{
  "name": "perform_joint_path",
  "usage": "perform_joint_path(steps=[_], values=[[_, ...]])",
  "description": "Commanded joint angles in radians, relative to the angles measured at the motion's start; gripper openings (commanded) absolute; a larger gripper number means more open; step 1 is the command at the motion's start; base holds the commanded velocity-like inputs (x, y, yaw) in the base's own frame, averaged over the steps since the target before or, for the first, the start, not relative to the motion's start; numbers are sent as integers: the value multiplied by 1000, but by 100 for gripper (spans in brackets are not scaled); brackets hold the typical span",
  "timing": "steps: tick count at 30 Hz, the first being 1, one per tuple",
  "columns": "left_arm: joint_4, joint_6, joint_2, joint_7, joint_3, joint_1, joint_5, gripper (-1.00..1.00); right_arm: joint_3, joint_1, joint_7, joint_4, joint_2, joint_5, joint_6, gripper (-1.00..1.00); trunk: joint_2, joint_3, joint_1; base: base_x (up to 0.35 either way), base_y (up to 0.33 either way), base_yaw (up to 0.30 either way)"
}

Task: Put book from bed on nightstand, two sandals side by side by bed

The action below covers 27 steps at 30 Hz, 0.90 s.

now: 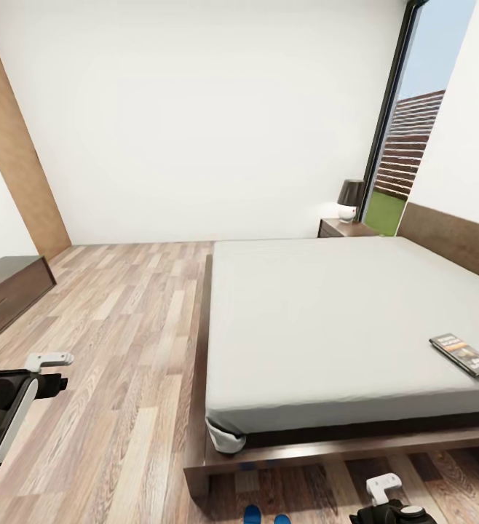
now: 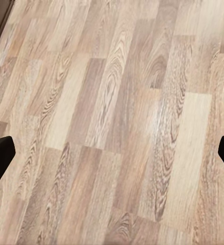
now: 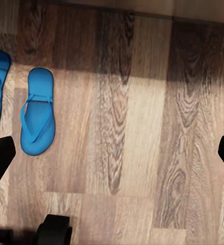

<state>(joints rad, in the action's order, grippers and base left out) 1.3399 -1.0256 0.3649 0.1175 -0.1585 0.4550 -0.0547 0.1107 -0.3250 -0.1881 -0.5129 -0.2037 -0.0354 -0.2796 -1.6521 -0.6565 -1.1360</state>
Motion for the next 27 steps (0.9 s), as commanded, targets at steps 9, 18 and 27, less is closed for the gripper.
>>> perform_joint_path(steps=[9,18,27], values=[[1,-4,0,7,0,1,-7,100,4,0,-3,15,2,-3,2,100,63,27,35,0,0,0],[1,-4,0,7,1,0,-7,100,5,0,-2,18,3,-6,3,100,126,55,69,0,0,0],[1,-4,0,7,3,0,-7,100,3,0,-3,19,3,-6,3,100,189,84,104,0,0,0]])
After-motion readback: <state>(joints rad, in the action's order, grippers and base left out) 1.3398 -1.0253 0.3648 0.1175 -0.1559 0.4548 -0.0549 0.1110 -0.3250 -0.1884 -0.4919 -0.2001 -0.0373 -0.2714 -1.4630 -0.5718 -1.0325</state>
